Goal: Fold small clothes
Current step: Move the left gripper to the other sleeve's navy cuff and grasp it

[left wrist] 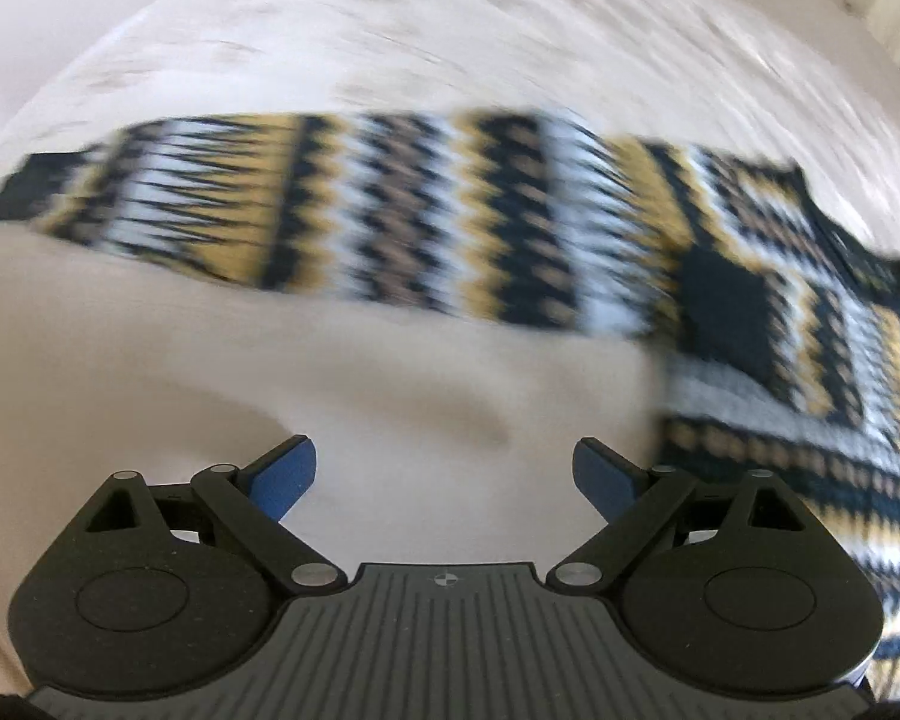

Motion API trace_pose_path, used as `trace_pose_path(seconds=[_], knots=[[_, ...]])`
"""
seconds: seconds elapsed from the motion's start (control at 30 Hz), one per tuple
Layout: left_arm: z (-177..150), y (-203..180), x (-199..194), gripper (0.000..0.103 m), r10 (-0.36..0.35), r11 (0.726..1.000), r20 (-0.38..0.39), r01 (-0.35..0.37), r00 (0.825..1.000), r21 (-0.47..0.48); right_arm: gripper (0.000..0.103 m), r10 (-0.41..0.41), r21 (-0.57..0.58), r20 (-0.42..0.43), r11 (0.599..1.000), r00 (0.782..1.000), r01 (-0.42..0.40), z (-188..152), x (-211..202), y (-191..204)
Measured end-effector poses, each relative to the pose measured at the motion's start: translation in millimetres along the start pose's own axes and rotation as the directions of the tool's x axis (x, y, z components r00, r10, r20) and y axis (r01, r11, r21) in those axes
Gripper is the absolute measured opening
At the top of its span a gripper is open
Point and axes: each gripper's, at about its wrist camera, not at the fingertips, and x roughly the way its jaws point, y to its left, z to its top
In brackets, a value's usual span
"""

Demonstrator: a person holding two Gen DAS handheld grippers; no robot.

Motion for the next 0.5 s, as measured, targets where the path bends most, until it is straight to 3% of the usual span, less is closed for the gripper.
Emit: trace_pose_path(seconds=[0.3, 0.5], knots=[[38.4, 106.8, -8.8, 0.094, 0.079, 0.991, 0.078, -0.069, 0.994, -0.115, 0.102, 0.035, -0.005, 0.011, 0.999, 0.999, -0.034, -4.8, 11.1, 59.5], [68.6, 160.7, -2.3, 0.094, 0.101, 0.976, 0.111, -0.076, 0.989, -0.205, 0.102, 0.046, 0.014, 0.007, 0.999, 0.999, -0.046, -17.1, 17.9, 91.4]])
